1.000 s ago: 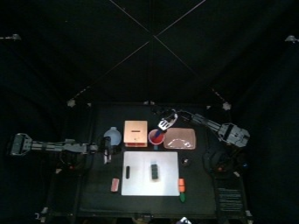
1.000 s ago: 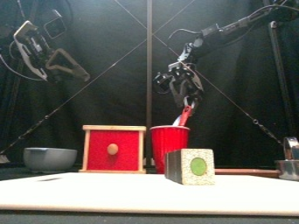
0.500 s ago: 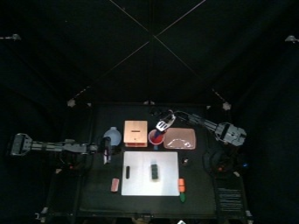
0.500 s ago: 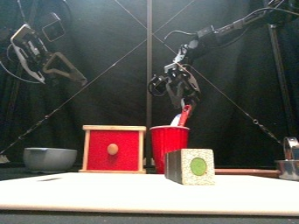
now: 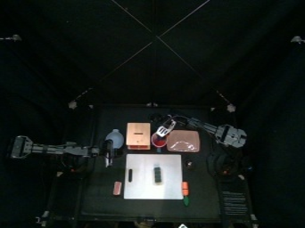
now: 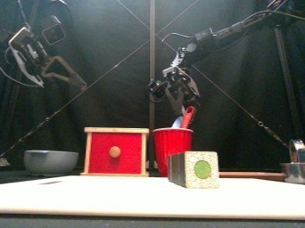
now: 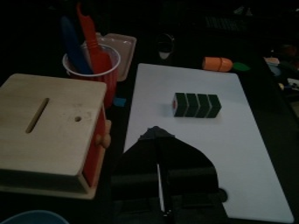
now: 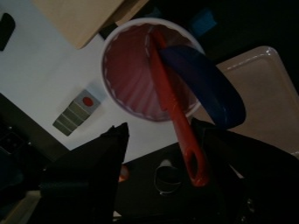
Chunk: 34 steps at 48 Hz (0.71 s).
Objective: Place sushi on board then cut the sushi with the knife then place the pieces on the plate
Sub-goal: Pick knife at handle with right hand
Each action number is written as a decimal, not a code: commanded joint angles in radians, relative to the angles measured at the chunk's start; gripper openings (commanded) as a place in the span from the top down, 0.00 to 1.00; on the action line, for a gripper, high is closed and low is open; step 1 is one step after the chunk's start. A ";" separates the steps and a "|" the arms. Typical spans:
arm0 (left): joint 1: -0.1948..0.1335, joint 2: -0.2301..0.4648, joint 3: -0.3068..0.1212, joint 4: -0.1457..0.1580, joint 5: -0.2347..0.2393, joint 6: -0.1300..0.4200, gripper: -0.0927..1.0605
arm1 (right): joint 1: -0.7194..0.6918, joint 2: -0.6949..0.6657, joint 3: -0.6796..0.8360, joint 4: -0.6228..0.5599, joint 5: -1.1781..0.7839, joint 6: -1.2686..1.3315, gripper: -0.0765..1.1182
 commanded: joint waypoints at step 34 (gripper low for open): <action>0.003 0.002 -0.003 -0.002 -0.003 -0.002 0.94 | -0.009 0.006 -0.038 0.002 0.038 -0.003 0.55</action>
